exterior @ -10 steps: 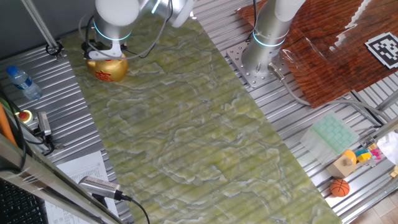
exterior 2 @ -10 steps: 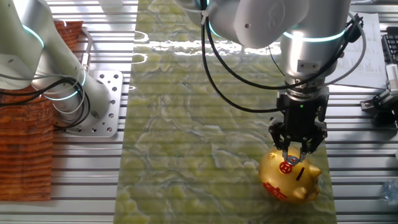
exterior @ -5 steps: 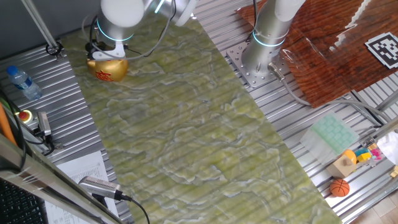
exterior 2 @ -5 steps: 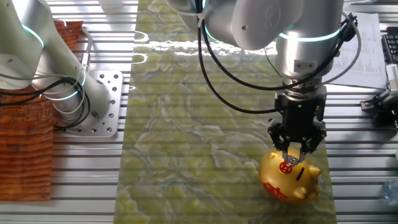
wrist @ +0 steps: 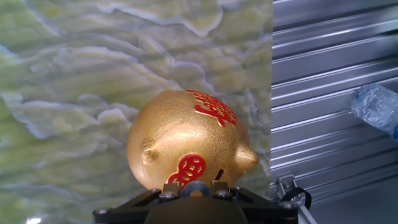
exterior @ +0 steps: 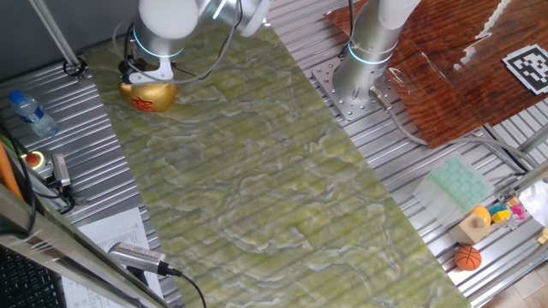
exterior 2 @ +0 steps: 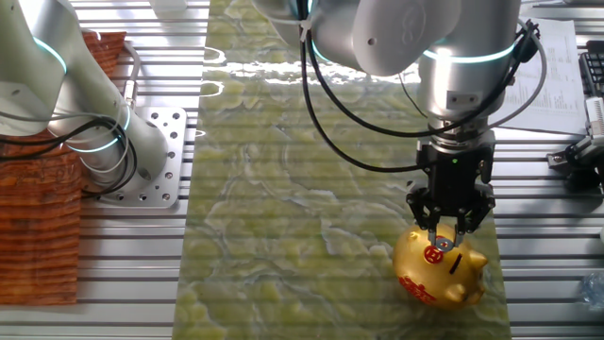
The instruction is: Drop coins into a piggy bank
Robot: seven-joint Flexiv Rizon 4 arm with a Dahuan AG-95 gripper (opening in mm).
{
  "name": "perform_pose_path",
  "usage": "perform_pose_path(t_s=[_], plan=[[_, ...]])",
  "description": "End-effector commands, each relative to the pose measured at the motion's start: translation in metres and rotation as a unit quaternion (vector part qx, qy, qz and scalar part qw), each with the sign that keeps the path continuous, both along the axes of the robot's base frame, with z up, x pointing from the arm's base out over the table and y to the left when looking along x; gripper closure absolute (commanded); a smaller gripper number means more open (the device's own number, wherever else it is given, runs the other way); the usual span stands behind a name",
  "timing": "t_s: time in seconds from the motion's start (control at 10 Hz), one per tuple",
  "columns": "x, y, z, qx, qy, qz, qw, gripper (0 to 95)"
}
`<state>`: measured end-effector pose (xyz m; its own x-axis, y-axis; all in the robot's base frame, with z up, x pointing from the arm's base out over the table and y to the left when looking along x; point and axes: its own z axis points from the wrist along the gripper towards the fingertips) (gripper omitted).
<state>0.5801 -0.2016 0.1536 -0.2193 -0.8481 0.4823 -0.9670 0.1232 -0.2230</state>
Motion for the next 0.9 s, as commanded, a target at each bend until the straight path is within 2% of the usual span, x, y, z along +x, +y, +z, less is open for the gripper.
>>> perform_pose_path(t_s=[0.1,0.5,0.6,0.9], plan=[[0.0005,-0.0004,-0.0009,-0.004,0.003,0.005,1.0,95.0],[0.0004,-0.0005,-0.001,0.001,0.003,0.003,1.0,95.0],[0.0005,-0.0002,-0.001,0.01,-0.001,-0.009,0.9999,95.0],[0.0005,-0.0002,-0.001,0.014,-0.016,-0.042,0.9989,95.0]])
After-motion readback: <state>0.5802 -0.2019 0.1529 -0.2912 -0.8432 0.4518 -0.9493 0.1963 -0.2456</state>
